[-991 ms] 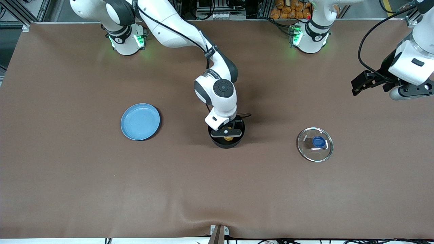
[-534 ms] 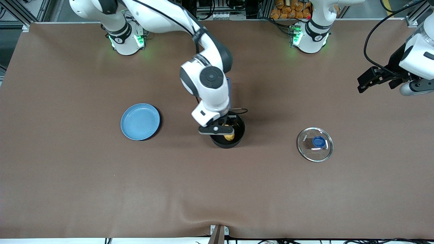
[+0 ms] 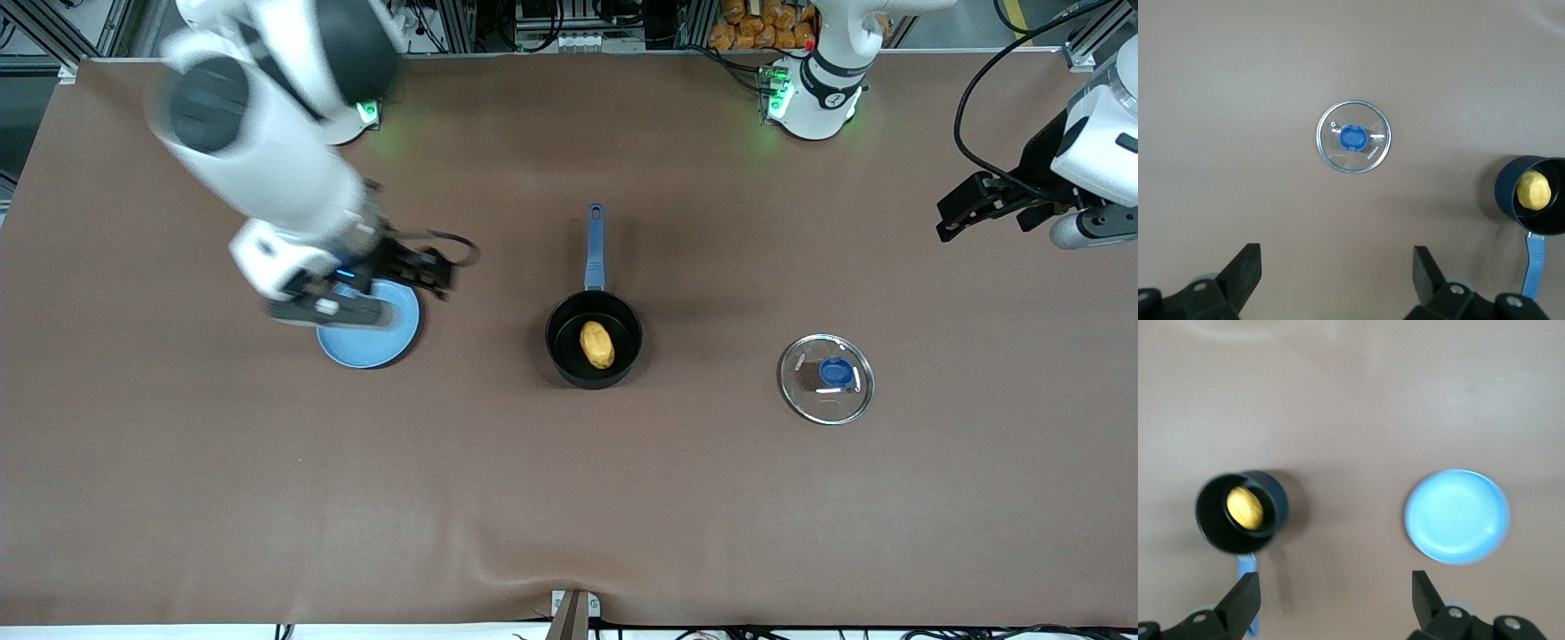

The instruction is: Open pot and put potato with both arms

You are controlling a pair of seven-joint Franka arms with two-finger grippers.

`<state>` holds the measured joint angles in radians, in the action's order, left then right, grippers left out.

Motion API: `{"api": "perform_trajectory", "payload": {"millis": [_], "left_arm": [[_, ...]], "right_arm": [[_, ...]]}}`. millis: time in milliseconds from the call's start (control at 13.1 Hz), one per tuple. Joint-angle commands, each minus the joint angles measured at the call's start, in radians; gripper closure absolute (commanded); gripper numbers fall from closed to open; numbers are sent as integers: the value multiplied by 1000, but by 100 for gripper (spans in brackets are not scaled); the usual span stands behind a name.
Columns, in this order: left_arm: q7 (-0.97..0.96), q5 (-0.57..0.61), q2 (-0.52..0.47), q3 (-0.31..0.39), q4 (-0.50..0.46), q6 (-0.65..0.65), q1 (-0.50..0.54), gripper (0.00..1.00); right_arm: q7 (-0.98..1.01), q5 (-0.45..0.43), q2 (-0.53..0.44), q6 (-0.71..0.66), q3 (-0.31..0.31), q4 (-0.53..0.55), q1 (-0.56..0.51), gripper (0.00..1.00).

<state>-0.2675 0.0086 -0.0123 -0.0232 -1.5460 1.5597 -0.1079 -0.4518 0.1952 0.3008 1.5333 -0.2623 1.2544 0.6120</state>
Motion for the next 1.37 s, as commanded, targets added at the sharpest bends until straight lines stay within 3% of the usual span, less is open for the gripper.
{"api": "perform_trajectory", "payload": {"millis": [0, 457, 610, 915, 1296], "left_arm": [[17, -22, -1, 5, 4, -6, 4, 0], [17, -70, 3, 3, 7, 10, 2, 0], [17, -84, 6, 3, 6, 10, 2, 0], [-1, -82, 26, -3, 9, 22, -10, 0], [13, -82, 25, -1, 9, 25, 0, 0]], "right_arm": [[102, -23, -117, -79, 32, 86, -86, 0], [398, -169, -249, -41, 35, 207, -268, 0], [497, -218, -275, 8, 67, 247, -349, 0], [574, -246, -296, 22, 84, 272, -454, 0], [582, -246, -315, 19, 84, 312, -482, 0]]}}
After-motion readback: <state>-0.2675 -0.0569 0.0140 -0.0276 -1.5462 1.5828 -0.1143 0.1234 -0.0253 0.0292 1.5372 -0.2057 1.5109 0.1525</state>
